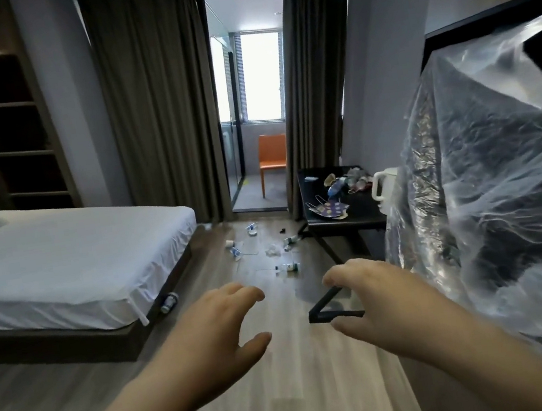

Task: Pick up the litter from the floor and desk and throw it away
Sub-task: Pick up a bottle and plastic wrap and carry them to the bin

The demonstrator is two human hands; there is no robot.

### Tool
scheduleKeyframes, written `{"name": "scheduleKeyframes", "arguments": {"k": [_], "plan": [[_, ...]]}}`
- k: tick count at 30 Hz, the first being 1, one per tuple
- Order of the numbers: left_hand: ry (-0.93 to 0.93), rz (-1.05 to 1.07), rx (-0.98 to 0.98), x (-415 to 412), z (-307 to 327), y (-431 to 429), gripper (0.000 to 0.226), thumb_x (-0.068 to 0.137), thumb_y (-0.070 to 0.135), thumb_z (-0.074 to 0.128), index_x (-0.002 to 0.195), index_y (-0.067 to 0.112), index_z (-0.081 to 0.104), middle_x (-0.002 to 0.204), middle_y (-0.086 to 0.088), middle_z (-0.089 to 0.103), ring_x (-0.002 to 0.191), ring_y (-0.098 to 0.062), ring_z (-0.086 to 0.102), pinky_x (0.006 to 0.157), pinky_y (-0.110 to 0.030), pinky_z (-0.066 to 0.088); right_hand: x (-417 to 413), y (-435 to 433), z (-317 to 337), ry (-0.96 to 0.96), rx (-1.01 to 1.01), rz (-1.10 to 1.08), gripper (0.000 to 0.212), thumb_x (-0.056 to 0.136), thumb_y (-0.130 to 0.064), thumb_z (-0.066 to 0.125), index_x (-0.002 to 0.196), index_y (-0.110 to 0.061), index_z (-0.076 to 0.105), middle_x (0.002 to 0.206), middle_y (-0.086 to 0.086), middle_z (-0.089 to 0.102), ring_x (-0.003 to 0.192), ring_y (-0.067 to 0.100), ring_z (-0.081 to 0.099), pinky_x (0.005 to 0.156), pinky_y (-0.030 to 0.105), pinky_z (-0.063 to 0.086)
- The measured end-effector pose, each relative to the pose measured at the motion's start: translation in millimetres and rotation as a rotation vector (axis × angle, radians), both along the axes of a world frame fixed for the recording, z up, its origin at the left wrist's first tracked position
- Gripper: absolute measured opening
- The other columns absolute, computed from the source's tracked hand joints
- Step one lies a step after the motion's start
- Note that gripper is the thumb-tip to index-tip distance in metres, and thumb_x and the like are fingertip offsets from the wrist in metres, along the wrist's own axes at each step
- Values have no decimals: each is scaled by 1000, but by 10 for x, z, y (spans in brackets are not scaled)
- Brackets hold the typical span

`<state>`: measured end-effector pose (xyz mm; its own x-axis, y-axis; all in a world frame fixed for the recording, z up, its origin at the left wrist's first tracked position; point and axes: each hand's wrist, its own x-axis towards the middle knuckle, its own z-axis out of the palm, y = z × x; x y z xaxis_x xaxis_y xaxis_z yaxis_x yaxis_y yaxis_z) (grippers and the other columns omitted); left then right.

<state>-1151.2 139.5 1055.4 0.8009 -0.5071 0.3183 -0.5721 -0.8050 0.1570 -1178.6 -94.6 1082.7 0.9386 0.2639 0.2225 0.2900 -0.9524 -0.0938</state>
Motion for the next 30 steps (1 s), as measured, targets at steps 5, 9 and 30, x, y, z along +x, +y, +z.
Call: {"name": "scheduleKeyframes", "arguments": {"k": [5,9,30], "plan": [[17,9,-11,1056,-15,177,50,88,56,49,134,36,41,129,22,47,120,0,44,99,-19,37,1055,148,-30,11,18,-7,49,85,-46,60,130,-36,46,118,-17,50,110,6,50,83,22,42],[51,3,10,1859,-9,293,51,89,54,49,135,35,40,131,20,46,122,-2,44,101,-21,37,1819,260,-83,34,8,-26,48,85,-47,59,130,-36,45,118,-17,50,111,6,49,85,22,41],[163,60,66,5684,-329,-34,52,90,53,49,137,33,40,133,19,46,123,0,42,104,-20,36,5742,-200,-465,163,37,-50,51,83,-43,61,131,-33,47,122,-12,53,113,10,52,88,24,43]]}}
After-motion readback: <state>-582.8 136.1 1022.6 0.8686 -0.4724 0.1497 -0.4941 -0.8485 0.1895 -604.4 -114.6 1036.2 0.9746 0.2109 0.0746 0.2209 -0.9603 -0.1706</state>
